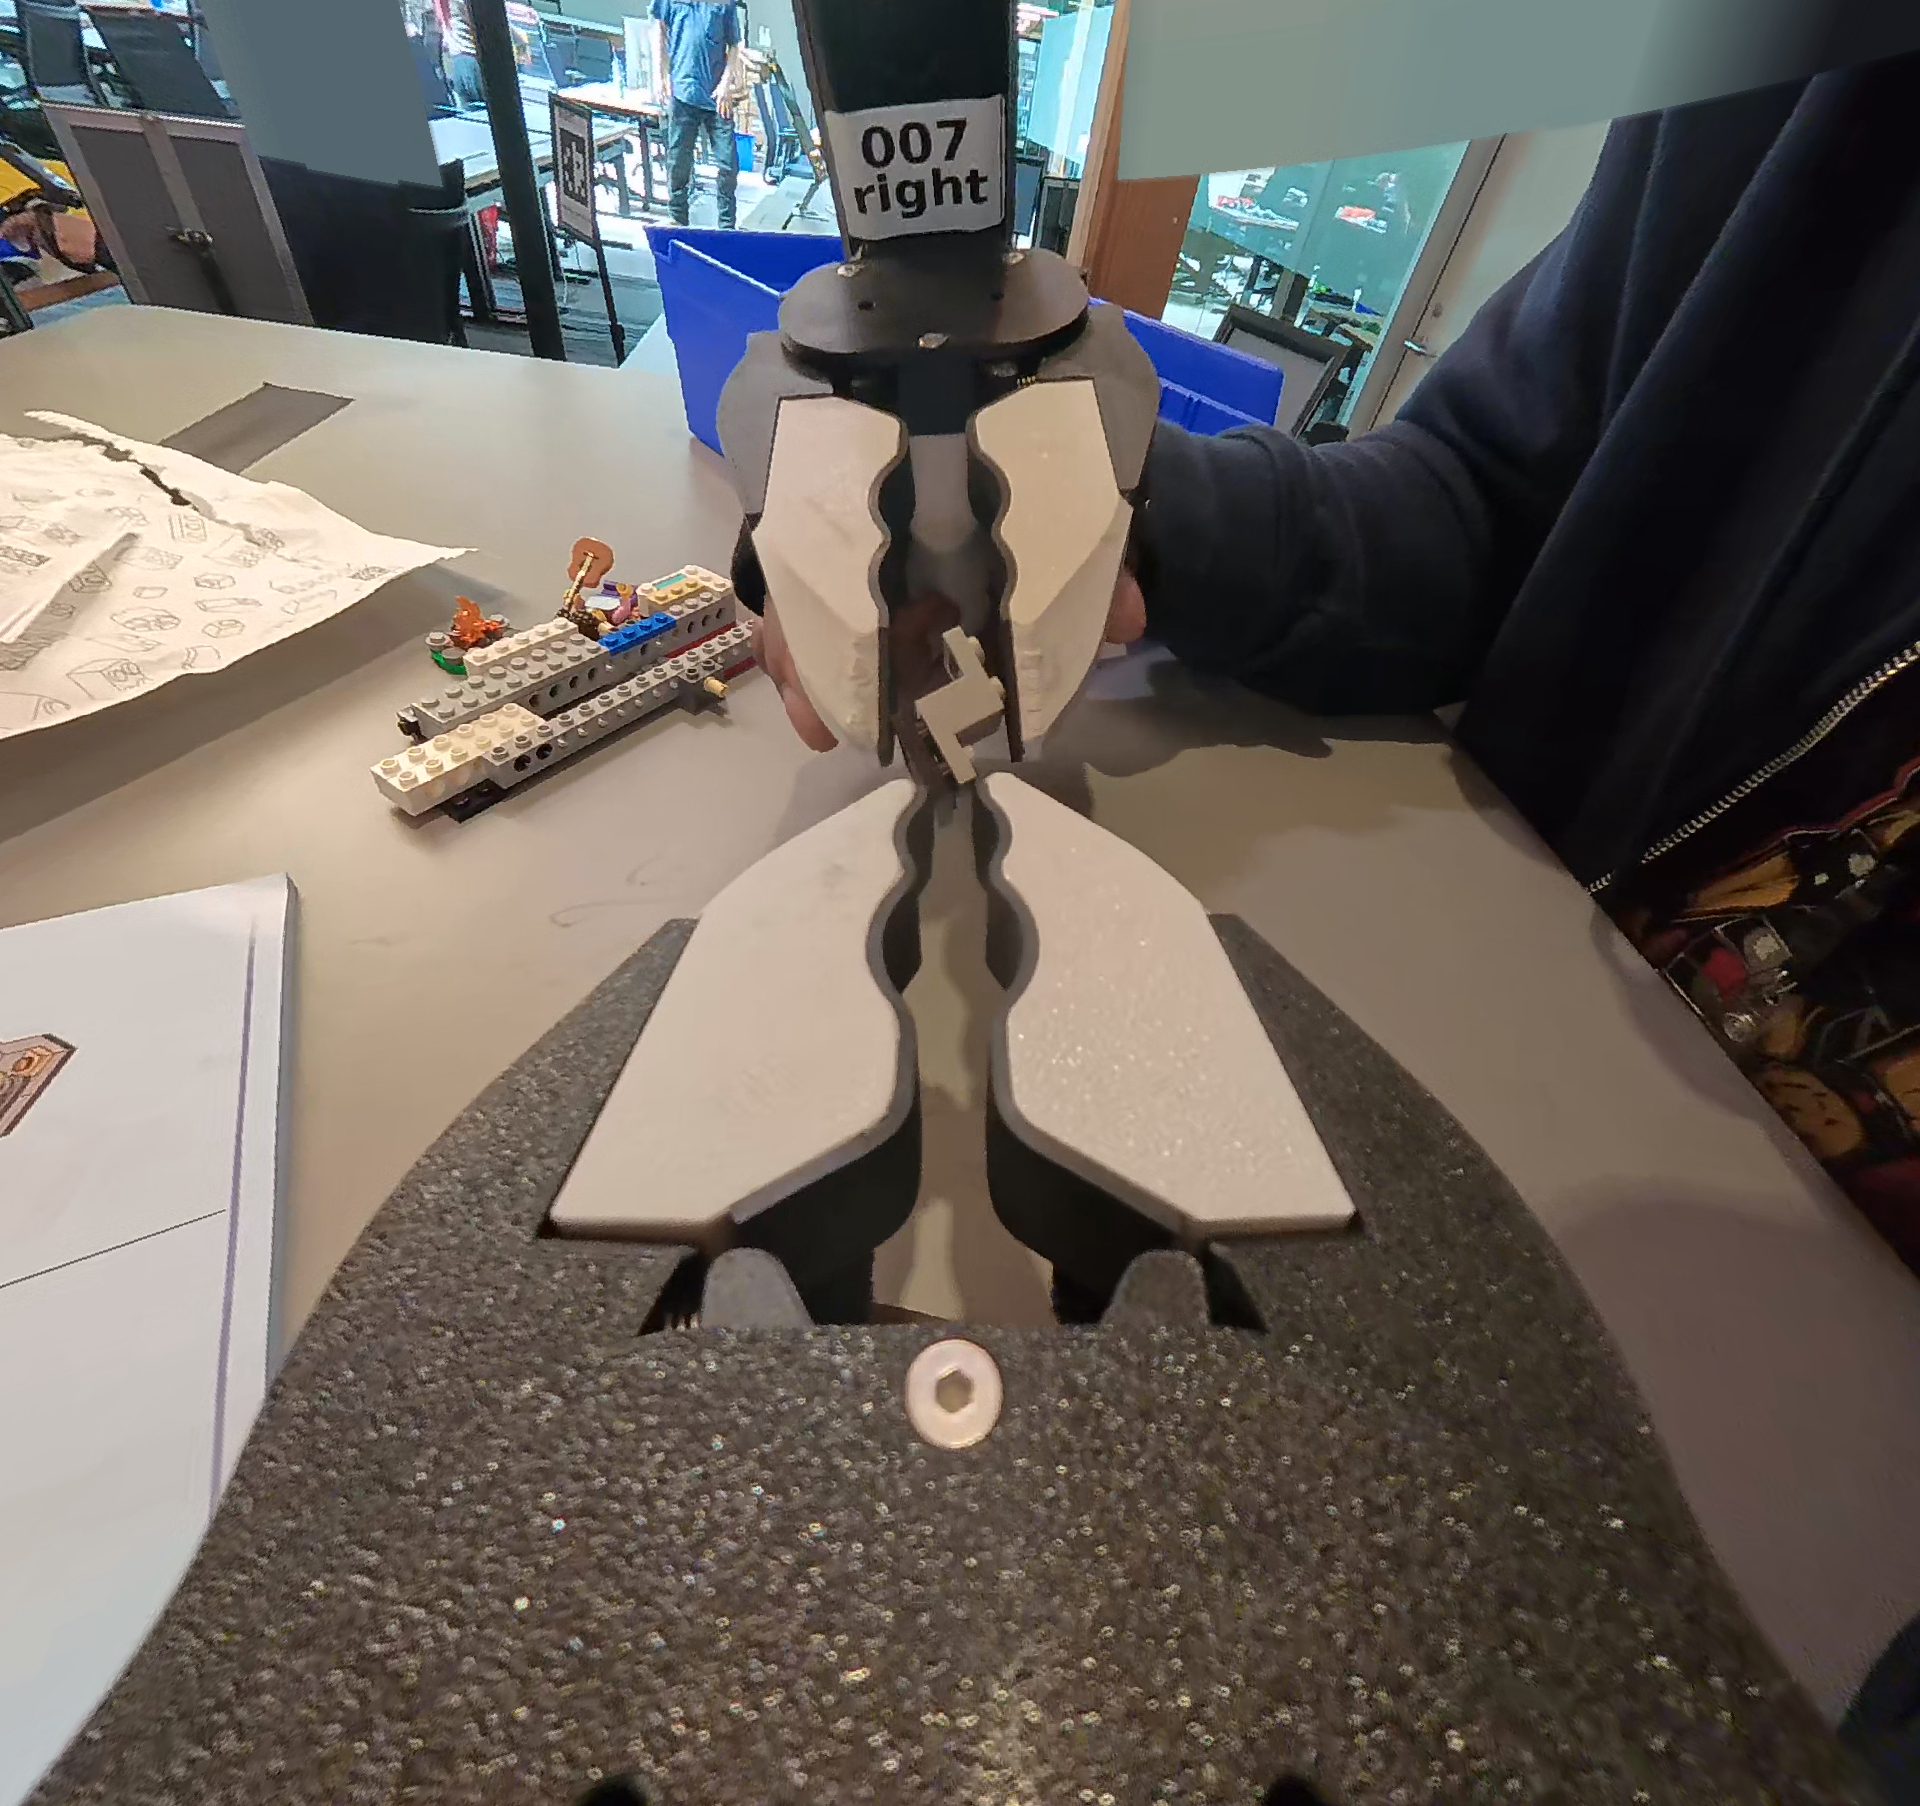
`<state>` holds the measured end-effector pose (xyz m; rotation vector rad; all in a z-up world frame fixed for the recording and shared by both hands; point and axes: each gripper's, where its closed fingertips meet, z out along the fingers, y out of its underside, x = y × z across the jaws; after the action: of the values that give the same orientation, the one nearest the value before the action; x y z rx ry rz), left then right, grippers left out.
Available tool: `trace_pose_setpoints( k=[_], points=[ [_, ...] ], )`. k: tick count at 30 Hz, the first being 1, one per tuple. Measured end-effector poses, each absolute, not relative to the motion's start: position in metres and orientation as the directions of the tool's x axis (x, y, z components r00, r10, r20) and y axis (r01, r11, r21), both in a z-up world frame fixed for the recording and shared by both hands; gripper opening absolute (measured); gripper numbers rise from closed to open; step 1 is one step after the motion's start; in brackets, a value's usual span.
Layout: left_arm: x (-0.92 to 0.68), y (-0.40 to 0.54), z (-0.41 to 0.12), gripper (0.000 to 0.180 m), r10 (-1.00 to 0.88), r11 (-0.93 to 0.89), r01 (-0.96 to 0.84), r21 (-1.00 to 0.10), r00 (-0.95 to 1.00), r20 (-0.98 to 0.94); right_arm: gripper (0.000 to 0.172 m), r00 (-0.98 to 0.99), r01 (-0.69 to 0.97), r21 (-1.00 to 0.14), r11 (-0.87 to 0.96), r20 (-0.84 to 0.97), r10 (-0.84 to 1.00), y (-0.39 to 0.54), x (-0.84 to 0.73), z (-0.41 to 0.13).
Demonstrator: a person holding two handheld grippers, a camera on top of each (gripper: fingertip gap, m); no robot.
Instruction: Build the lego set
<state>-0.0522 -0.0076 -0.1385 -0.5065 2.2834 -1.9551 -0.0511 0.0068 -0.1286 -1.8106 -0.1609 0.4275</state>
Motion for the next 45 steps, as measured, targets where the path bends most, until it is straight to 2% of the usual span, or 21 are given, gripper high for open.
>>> trace_pose_setpoints(
  k=[7, 21, 37, 45],
  points=[
    [-0.054, -0.008, -0.138, 0.011, -0.314, 0.144, -0.181, -0.973, -0.941, 0.128, 0.020, 0.915, -0.127, -0.949, -0.290, -0.225, 0.334, 0.007, -0.052, -0.130],
    [-0.055, -0.009, -0.134, 0.008, -0.311, 0.149, -0.133, -0.980, -0.947, 0.081, 0.020, 0.895, -0.152, -0.953, -0.262, -0.245, 0.372, 0.008, -0.056, -0.123],
    [-0.056, -0.008, -0.141, 0.007, -0.290, 0.170, -0.146, -0.974, -0.953, 0.092, 0.020, 0.919, -0.076, -0.953, -0.292, -0.180, 0.350, 0.008, -0.058, -0.129],
    [-0.048, -0.007, -0.123, 0.010, -0.294, 0.010, -0.189, -0.982, -0.939, 0.178, 0.018, 0.920, -0.176, -0.970, -0.168, -0.223, 0.323, 0.009, -0.047, -0.111]
  ],
)
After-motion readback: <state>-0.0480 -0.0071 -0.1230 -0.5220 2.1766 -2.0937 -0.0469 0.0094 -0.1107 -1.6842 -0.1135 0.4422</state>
